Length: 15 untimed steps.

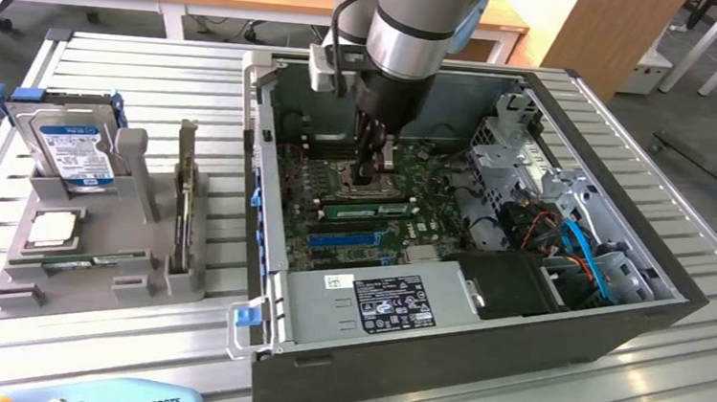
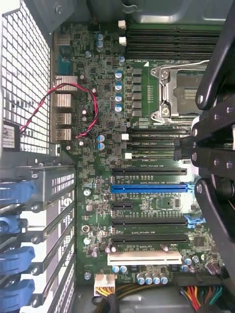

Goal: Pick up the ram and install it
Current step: 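Press down the ram until it locks into place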

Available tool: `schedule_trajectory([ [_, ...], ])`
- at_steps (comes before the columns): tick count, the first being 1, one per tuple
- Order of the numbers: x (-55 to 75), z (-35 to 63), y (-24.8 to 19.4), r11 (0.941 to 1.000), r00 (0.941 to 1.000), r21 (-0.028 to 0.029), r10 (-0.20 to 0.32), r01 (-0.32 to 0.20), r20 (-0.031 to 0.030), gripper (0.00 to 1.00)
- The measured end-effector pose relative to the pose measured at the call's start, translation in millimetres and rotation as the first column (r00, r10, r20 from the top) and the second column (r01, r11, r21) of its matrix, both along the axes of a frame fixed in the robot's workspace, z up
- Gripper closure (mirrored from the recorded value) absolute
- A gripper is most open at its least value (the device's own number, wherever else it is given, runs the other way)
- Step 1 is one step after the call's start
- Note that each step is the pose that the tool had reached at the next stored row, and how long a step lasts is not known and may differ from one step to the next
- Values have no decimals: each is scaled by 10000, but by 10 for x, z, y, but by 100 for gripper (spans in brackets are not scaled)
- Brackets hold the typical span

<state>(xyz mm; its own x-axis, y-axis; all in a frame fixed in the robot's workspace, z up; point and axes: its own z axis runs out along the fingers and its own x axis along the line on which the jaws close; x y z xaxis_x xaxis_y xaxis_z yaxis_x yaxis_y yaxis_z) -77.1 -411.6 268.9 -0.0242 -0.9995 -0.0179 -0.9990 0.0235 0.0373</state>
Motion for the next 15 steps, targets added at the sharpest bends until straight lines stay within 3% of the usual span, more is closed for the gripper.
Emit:
schedule_trajectory([
  [5, 27, 2, 0, 10000, 10000, -4, 1, -1, -2, 90],
  [15, 290, 1, 0, 10000, 10000, -4, 0, 0, -2, 90],
])
